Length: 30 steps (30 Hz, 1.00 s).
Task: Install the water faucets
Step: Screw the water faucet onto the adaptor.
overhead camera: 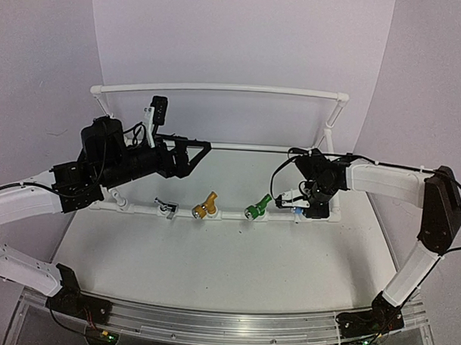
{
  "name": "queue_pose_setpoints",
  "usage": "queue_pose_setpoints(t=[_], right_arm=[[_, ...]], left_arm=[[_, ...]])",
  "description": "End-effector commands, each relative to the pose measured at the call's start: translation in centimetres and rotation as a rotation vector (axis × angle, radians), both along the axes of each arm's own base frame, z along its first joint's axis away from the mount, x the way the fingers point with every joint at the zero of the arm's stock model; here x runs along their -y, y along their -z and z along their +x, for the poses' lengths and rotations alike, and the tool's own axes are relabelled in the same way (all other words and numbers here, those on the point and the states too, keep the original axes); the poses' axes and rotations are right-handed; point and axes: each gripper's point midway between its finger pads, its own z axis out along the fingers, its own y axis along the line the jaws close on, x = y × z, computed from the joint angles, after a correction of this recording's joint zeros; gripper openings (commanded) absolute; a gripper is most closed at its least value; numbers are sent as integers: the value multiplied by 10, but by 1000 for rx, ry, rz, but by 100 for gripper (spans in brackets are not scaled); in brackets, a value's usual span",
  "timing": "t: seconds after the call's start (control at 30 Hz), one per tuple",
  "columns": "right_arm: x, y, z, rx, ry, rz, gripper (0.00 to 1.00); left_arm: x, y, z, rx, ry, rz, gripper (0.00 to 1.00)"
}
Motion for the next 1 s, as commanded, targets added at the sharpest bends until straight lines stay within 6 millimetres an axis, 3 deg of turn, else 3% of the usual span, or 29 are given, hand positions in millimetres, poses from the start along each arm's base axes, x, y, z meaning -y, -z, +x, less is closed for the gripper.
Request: queue_pose_setpoints(t=[0.0,0.23,0.47,0.97], right_arm=[[12,20,-11,-71,149,55,0],[12,25,-15,-99,321,164,0],[26,38,-17,-103,553,245,0],[17,31,-7,-68,1154,516,0]], left_arm=[[-12,-19,3,35,-49,-30,100],[-14,-19,2,40,-52,-38,100],[-16,-20,1,40,-56,-46,100],[-15,-22,6,32,-69,-62,100]])
